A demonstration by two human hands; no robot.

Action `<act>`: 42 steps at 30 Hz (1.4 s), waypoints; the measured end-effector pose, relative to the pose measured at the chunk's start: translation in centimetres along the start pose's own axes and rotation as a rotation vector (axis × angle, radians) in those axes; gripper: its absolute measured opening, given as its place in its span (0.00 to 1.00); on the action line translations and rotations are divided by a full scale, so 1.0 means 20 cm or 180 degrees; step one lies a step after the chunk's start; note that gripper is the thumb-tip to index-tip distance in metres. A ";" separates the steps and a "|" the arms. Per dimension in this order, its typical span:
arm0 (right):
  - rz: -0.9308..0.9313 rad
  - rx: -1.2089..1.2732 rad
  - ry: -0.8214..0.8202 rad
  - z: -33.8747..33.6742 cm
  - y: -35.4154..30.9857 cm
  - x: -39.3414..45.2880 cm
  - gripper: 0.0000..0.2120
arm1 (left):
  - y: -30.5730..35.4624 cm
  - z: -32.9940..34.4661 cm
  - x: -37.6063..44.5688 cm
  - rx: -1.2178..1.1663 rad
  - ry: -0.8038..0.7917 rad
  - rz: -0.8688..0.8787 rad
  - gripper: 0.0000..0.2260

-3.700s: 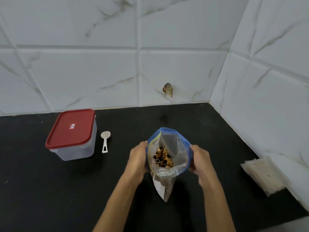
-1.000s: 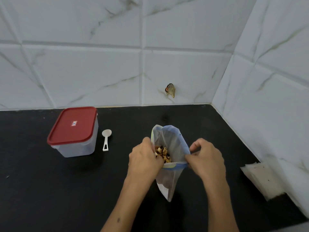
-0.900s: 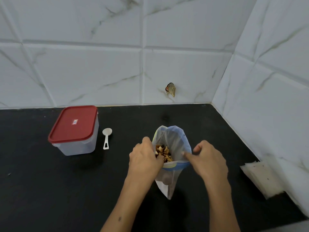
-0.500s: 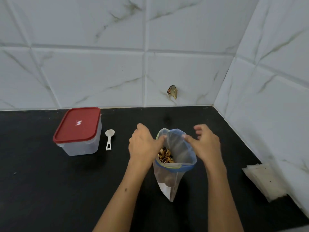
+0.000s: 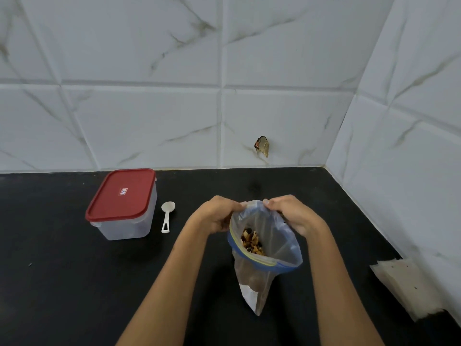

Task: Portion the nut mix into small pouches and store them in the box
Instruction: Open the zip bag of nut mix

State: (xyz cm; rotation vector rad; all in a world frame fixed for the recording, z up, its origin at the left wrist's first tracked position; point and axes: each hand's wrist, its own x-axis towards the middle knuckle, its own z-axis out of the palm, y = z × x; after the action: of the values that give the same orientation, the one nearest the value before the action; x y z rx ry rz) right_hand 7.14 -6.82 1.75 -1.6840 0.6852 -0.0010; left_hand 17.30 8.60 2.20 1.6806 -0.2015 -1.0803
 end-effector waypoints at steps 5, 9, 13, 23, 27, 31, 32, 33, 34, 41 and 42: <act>0.0894 0.1373 -0.0362 0.02 0.07 0.07 0.14 | -0.05 0.01 0.07 -0.1146 -0.0451 -0.0761 0.12; 0.0929 0.1326 -0.0167 0.06 0.13 0.11 0.16 | -0.11 0.07 0.18 -0.1699 -0.0028 -0.0754 0.12; 0.0589 0.0765 0.0370 0.07 0.10 0.10 0.14 | -0.13 0.09 0.20 -0.1095 0.0322 -0.0420 0.08; 0.1053 -0.1217 0.1043 -0.03 0.13 -0.20 0.27 | -0.18 0.07 0.04 0.1903 0.1489 0.0302 0.29; 0.1278 -0.0957 0.0588 -0.05 0.16 -0.28 0.17 | -0.17 0.11 -0.05 0.1807 0.1499 0.0152 0.25; 0.0858 0.0015 0.0400 -0.05 0.19 -0.29 0.09 | -0.18 0.10 -0.09 0.0625 0.1104 0.0142 0.11; 0.0763 0.0378 0.0378 -0.04 0.21 -0.29 0.08 | -0.18 0.10 -0.11 0.0134 0.0931 0.0105 0.10; 0.0709 0.0775 0.0315 -0.03 0.22 -0.29 0.07 | -0.19 0.11 -0.12 -0.0338 0.0800 0.0022 0.09; 0.0700 0.1192 0.0222 -0.03 0.23 -0.30 0.07 | -0.20 0.12 -0.13 -0.0778 0.0693 -0.0078 0.07; 0.0842 0.3107 -0.0475 -0.04 0.27 -0.28 0.15 | -0.25 0.16 -0.17 -0.2728 -0.0019 -0.0380 0.05; 0.0833 0.3238 -0.0510 -0.04 0.26 -0.27 0.17 | -0.24 0.16 -0.16 -0.2878 -0.0056 -0.0391 0.06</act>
State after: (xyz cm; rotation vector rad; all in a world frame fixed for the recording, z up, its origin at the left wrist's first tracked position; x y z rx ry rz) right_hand 0.09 -5.57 -0.81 -0.6088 0.6199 -0.0250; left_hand 11.32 10.44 -0.09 0.8714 0.3468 -1.0490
